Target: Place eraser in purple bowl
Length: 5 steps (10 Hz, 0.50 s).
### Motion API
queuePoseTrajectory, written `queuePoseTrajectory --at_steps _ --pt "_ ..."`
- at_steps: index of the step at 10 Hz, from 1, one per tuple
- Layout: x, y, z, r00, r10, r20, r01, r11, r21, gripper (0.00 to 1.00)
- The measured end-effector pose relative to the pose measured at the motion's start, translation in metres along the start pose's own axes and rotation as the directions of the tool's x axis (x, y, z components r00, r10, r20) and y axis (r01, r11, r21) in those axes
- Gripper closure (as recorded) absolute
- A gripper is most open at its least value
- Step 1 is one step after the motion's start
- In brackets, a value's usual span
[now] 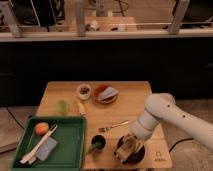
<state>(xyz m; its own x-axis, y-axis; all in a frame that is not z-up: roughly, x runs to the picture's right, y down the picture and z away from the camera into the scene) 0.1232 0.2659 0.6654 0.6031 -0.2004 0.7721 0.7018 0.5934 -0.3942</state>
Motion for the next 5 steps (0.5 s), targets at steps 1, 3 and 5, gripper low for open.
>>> queuePoseTrajectory --at_steps 1,3,5 --pt "-0.0004 0.0001 -0.0001 1.000 0.001 0.003 -0.001 1.000 -0.002 0.39" --pt "-0.0012 0.0006 -0.0017 1.000 0.001 0.005 -0.001 1.000 -0.005 0.21" --pt "-0.0009 0.0015 -0.0044 1.000 0.002 0.004 -0.002 1.000 -0.003 0.20"
